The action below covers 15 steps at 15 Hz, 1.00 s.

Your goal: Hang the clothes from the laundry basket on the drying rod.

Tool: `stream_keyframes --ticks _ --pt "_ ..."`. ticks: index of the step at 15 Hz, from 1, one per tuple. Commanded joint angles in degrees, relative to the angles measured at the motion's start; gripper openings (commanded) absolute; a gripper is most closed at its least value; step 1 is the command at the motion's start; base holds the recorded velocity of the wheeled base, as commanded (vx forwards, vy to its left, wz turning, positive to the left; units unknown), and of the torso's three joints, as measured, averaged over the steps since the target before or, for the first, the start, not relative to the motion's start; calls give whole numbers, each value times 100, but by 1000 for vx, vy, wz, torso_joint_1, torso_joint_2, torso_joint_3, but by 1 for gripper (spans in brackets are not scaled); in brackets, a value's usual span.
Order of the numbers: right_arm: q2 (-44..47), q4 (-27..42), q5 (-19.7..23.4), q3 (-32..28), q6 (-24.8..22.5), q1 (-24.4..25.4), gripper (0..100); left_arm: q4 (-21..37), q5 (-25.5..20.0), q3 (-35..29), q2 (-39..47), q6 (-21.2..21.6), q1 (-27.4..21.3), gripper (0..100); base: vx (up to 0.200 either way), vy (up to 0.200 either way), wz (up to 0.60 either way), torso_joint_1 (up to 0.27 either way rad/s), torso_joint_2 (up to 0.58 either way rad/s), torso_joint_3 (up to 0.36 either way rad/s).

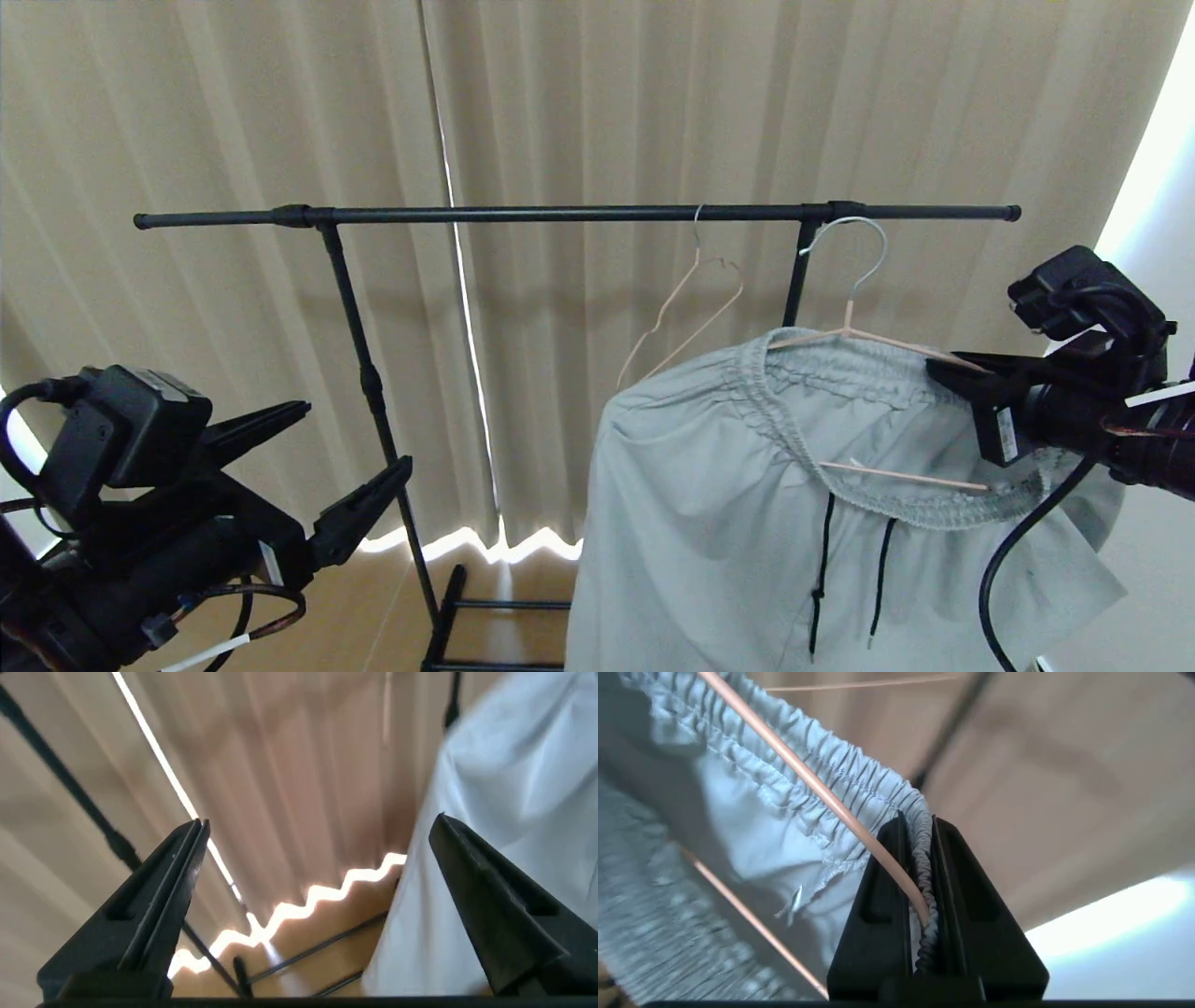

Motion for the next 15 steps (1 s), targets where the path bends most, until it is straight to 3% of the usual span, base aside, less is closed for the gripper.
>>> stream_keyframes --ticks 1,4,11,15 --pt "-107 8 -93 27 -3 -106 0 -96 1 5 -138 1 6 100 0 0 0 0 0 0" --pt "-134 8 -93 53 -3 -229 0 -421 1 49 -111 10 6 100 0 0 0 0 0 0" --pt "-160 -1 -93 53 -3 -247 0 -404 1 67 -94 1 6 100 0 0 0 0 0 0" --pt "-151 -18 -85 53 5 -247 0 -395 1 67 -103 10 6 100 0 200 0 2 2 2"
